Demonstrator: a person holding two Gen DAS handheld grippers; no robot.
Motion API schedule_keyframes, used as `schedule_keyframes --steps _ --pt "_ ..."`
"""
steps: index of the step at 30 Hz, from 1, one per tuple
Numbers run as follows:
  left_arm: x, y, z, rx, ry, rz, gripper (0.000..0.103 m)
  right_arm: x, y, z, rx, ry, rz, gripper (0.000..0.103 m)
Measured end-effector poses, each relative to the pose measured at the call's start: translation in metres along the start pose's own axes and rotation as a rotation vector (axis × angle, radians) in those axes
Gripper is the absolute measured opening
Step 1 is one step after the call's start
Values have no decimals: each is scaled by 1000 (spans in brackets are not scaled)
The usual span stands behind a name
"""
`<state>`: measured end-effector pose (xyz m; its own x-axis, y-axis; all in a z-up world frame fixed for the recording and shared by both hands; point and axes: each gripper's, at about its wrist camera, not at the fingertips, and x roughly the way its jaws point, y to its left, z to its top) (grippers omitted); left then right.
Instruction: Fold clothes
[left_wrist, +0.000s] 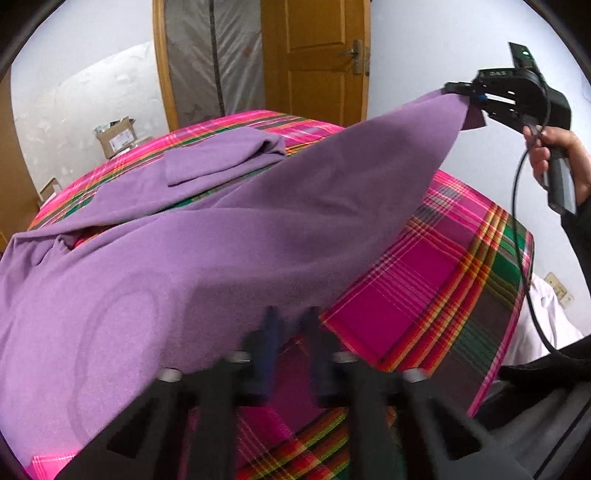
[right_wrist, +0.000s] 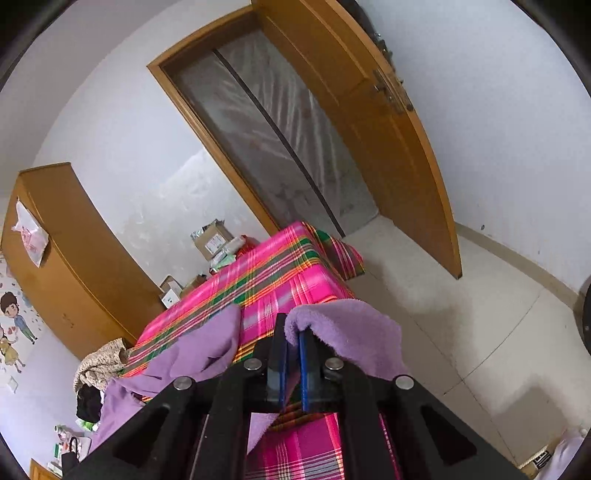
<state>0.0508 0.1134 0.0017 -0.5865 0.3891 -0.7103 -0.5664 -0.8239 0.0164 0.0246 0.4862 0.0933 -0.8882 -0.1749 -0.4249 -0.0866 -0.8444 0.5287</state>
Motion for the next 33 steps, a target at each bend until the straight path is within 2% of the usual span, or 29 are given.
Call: schedule_keyframes --steps 1,5,9,12,15,17,21,24,27,33 --pt "-1 2 0 -12 -4 -7 3 -3 0 0 0 -4 0 5" --pt "-13 3 -2 -24 -36 -14 2 -13 -3 -2 2 -13 -9 5" --pt "-38 3 0 -22 -96 -54 2 -18 -14 -10 11 6 -58 5" --pt "-55 8 1 -37 -131 -96 2 -8 -33 -25 41 82 -135 5" --pt "-54 13 0 -52 -114 -133 2 16 -64 -48 121 227 -188 8" --pt "-47 13 -2 -53 -83 -158 2 25 -81 -60 179 287 -217 13" --pt "-44 8 -4 -45 -62 -198 2 18 -86 -58 190 253 -236 17" --pt "-44 8 0 -52 -75 -194 3 11 -85 -47 175 200 -266 23" --pt "-43 16 3 -93 -88 -158 6 12 -83 -40 152 181 -259 32" --pt "-35 38 4 -188 -69 -87 6 17 -82 -34 110 160 -300 34"
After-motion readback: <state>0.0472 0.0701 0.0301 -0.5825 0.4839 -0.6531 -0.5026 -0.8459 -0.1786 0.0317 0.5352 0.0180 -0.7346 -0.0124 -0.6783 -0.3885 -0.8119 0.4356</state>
